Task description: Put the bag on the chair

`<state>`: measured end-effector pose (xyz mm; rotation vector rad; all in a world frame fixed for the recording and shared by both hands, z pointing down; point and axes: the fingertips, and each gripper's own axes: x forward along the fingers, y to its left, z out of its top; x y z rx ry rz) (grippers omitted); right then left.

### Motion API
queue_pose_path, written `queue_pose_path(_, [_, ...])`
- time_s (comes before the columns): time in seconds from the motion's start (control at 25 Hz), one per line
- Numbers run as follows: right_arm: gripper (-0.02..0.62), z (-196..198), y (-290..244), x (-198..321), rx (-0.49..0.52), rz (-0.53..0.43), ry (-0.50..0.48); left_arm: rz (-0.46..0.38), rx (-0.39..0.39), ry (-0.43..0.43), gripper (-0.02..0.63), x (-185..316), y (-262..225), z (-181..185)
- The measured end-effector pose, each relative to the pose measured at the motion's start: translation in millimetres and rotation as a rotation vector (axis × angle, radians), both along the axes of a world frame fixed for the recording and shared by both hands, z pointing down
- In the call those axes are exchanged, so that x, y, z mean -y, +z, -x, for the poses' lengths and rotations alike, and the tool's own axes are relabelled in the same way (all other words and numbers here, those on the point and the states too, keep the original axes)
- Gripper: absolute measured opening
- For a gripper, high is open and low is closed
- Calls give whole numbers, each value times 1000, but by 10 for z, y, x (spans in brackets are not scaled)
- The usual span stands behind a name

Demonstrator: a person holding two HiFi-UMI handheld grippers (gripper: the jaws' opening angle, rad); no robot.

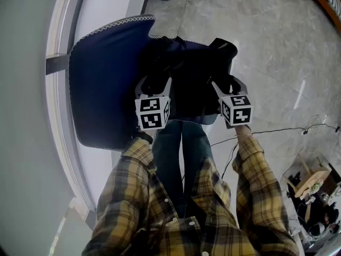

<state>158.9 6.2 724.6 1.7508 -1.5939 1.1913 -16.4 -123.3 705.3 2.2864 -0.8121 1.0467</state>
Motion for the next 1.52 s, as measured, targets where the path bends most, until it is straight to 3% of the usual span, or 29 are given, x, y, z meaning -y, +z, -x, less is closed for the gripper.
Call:
queue_pose_path(0.56, [253,-73,-257,47,-41,-47,19,-18,-23,-24,307,55,-188,45])
queue_pose_path(0.88, [253,-138,-520,58,-76,-92,43,-79,-67,-45,307,120,-495,3])
queue_pose_path(1.16, [253,-180,-884,96,-77,-136,83,-113,-131,-82,307,225,-938,-85])
queue_pose_path(1.52, [253,-217,-1793,366,-106,-302,89,-214,-251,-66,305,437,-1839,-293])
